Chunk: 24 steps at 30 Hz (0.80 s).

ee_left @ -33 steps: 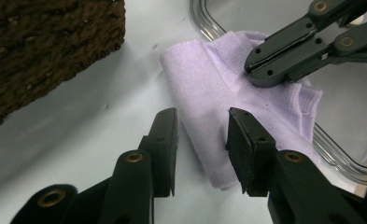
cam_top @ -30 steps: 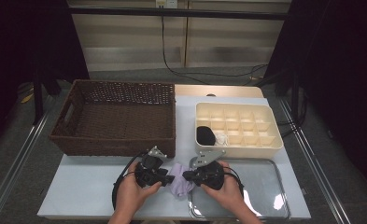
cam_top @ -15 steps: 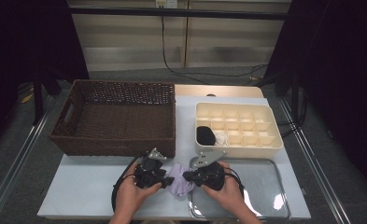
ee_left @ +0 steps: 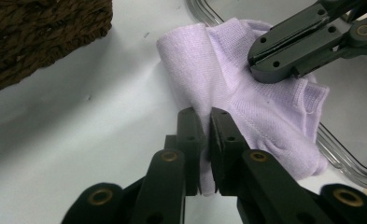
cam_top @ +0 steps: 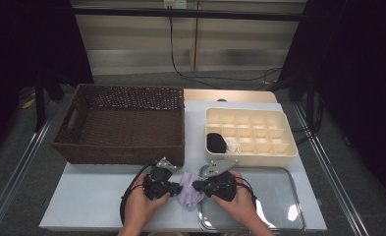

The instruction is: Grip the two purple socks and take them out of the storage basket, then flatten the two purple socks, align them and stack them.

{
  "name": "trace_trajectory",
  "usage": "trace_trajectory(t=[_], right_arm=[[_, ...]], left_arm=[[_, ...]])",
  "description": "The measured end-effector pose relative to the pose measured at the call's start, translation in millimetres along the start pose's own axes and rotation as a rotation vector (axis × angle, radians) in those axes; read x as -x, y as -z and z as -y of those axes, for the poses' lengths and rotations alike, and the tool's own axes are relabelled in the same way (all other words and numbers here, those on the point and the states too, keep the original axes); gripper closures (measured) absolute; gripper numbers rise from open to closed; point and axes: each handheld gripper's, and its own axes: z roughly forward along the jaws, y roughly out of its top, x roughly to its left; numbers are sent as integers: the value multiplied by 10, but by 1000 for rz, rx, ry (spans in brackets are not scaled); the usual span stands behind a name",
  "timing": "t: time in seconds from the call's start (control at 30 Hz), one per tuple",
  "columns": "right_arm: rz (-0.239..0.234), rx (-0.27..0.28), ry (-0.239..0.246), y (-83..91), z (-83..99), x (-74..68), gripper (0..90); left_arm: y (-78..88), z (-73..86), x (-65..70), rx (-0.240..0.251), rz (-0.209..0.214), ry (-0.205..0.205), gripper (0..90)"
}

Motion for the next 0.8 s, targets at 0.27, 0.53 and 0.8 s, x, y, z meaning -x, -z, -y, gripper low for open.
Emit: trace_trajectory(t=[0.27,0.53,0.8], right_arm=[[-10,-3,-7,-21,-20,2,866],[-13,-10,8,-105,-100,-21,863],[-26,-5,25,-158,-196,-74,847]], left_arm=[[88,-30,-10,8,34,41,848],[182,-34,-53,10,39,79,849],[291,-23,-140,-7,44,112,850]])
